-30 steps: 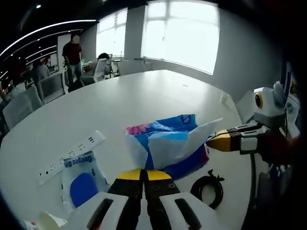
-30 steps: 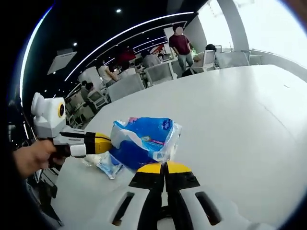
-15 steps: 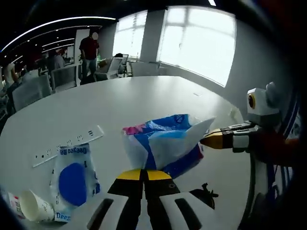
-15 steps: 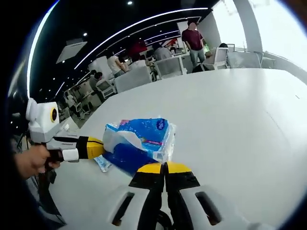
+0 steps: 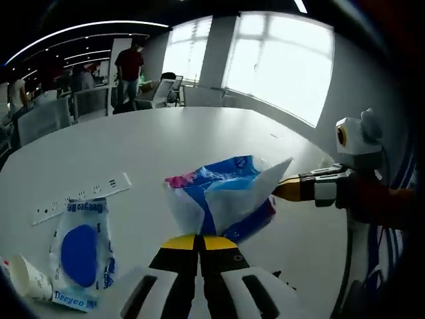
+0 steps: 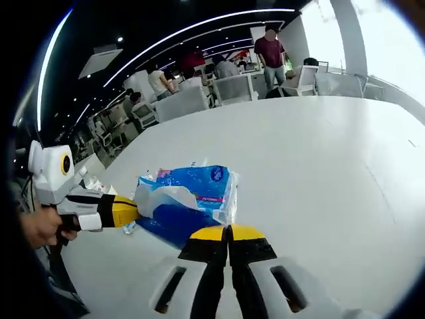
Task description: Arrange the tabletop items into an orderly group along one side of the table until the central work area is clear of visible clutter.
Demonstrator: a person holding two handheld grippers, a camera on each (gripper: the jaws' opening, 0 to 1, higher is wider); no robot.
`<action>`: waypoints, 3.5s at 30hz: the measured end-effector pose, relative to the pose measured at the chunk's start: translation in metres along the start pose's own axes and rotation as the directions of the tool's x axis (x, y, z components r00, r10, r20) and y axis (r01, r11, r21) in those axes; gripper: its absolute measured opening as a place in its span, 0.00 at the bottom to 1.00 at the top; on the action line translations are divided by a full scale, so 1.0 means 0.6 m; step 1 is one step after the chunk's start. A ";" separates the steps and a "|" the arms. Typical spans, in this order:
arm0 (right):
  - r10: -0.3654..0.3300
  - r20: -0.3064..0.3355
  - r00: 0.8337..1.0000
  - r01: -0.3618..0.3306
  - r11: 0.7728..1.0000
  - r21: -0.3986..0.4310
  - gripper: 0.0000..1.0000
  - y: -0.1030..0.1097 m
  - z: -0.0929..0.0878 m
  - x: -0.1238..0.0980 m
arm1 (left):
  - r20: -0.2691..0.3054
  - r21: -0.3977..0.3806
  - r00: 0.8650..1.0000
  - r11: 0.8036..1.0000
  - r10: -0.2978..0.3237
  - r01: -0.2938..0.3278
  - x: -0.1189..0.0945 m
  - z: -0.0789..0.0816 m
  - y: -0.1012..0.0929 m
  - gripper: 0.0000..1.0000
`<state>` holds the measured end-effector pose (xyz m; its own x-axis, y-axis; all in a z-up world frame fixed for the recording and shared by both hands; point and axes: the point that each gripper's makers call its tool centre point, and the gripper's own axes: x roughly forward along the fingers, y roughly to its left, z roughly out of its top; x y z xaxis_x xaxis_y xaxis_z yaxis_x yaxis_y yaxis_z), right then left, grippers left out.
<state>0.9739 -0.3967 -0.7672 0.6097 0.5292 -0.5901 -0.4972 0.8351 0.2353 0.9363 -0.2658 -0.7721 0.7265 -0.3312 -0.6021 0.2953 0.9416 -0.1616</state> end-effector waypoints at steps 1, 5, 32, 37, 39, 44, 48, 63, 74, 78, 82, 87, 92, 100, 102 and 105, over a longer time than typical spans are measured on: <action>-0.001 -0.002 1.000 0.001 1.000 -0.003 0.00 -0.005 -0.001 0.003 | 0.000 -0.001 1.000 1.000 0.000 0.000 0.003 -0.001 -0.001 0.00; -0.008 -0.010 1.000 0.008 1.000 -0.011 0.00 -0.023 -0.003 0.011 | -0.005 -0.003 1.000 1.000 -0.008 0.008 0.015 -0.005 -0.006 0.00; -0.082 -0.069 0.994 0.075 0.993 -0.086 0.00 -0.086 -0.053 0.072 | -0.045 -0.029 0.996 0.997 -0.076 0.075 0.100 -0.047 -0.015 0.00; -0.091 -0.075 0.993 0.083 0.992 -0.095 0.00 -0.093 -0.059 0.082 | -0.065 -0.039 0.995 0.996 -0.077 0.074 0.112 -0.060 -0.014 0.00; -0.097 -0.079 0.992 0.089 0.991 -0.099 0.00 -0.098 -0.062 0.084 | -0.066 -0.042 0.995 0.996 -0.080 0.077 0.117 -0.061 -0.015 0.00; -0.107 -0.085 0.991 0.098 0.990 -0.104 0.00 -0.102 -0.064 0.085 | -0.080 -0.047 0.993 0.996 -0.085 0.081 0.129 -0.068 -0.016 0.00; -0.119 -0.084 0.989 0.109 0.988 -0.108 0.00 -0.107 -0.067 0.091 | -0.084 -0.048 0.992 0.995 -0.090 0.086 0.133 -0.070 -0.018 0.00; -0.156 -0.079 0.985 0.144 0.979 -0.143 0.00 -0.127 -0.067 0.103 | -0.101 -0.068 0.990 0.993 -0.102 0.095 0.153 -0.074 -0.022 0.00; -0.161 -0.083 0.983 0.146 0.976 -0.162 0.00 -0.127 -0.072 0.107 | -0.103 -0.055 0.990 0.994 -0.095 0.090 0.156 -0.075 -0.022 0.00; -0.169 -0.084 0.982 0.154 0.976 -0.157 0.01 -0.132 -0.072 0.106 | -0.113 -0.038 0.991 0.997 -0.076 0.072 0.155 -0.077 -0.019 0.03; -0.170 -0.080 0.982 0.157 0.976 -0.151 0.03 -0.132 -0.072 0.101 | -0.121 -0.028 0.990 0.997 -0.068 0.066 0.154 -0.078 -0.020 0.06; -0.166 -0.065 0.984 0.154 0.976 -0.152 0.07 -0.126 -0.065 0.092 | -0.141 -0.036 0.988 0.998 -0.061 0.057 0.147 -0.083 -0.020 0.12; -0.139 -0.041 0.989 0.132 0.981 -0.145 0.13 -0.110 -0.052 0.086 | -0.143 -0.022 0.988 0.998 -0.055 0.052 0.132 -0.079 -0.024 0.15; -0.067 0.013 0.998 0.068 0.984 -0.165 0.23 -0.067 -0.019 0.071 | -0.082 0.004 0.997 1.000 0.001 0.000 0.099 -0.045 -0.017 0.23; -0.041 0.033 0.999 0.046 0.984 -0.175 0.26 -0.050 -0.008 0.066 | -0.067 0.002 0.997 1.000 0.028 -0.028 0.087 -0.038 -0.009 0.25; -0.019 0.049 0.999 0.028 0.982 -0.187 0.32 -0.034 -0.001 0.066 | -0.053 -0.009 0.997 0.998 0.064 -0.064 0.069 -0.035 0.001 0.28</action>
<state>1.0077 -0.3928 -0.7955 0.6488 0.5199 -0.5557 -0.5867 0.8068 0.0699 0.9536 -0.2776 -0.8137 0.7101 -0.2667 -0.6516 0.2422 0.9615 -0.1296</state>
